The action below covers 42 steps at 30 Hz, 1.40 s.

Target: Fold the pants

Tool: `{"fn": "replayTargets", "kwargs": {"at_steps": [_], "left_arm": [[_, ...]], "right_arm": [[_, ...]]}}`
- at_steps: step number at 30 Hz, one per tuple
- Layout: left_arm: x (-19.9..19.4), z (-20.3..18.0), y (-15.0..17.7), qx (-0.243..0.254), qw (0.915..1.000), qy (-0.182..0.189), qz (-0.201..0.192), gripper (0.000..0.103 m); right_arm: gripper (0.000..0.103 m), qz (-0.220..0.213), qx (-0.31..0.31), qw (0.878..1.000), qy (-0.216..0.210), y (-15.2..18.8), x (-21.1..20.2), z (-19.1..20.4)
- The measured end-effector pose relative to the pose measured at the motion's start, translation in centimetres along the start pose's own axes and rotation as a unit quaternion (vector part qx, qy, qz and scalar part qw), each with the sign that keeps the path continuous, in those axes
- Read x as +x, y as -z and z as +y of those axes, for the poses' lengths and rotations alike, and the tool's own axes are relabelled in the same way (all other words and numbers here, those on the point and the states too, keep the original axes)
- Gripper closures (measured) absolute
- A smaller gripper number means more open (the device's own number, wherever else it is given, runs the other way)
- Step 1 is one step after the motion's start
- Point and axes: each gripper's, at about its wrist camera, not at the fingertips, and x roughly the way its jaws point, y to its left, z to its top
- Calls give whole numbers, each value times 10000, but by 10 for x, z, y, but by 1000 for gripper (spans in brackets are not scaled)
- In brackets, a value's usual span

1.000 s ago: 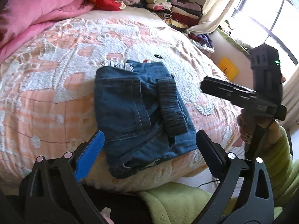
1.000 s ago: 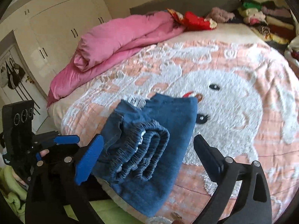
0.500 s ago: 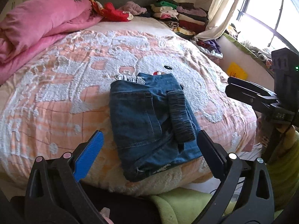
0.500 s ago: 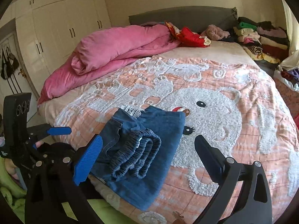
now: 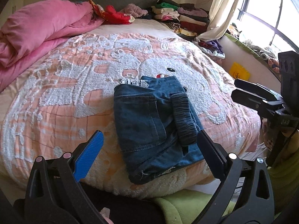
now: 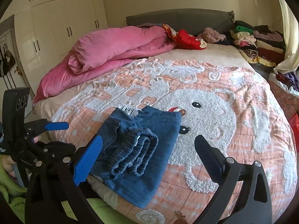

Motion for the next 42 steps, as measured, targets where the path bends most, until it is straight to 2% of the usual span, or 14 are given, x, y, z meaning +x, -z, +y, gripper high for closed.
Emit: {"fn": "replayTargets", "kwargs": {"at_steps": [9, 23, 35, 39, 42], "left_arm": [[9, 2, -1, 78, 9998, -140, 75, 10], [51, 19, -6, 104, 9984, -423, 371, 10], [81, 29, -7, 11, 9974, -442, 566, 10], [93, 32, -5, -34, 9970, -430, 641, 10], [102, 35, -3, -98, 9967, -352, 718, 10]], "right_arm": [[5, 275, 68, 9996, 59, 15, 18, 1], [5, 667, 315, 9970, 223, 29, 56, -13], [5, 917, 404, 9947, 234, 35, 80, -20], [6, 1135, 439, 9925, 117, 41, 97, -23], [6, 1240, 664, 9899, -173, 46, 110, -28]]}}
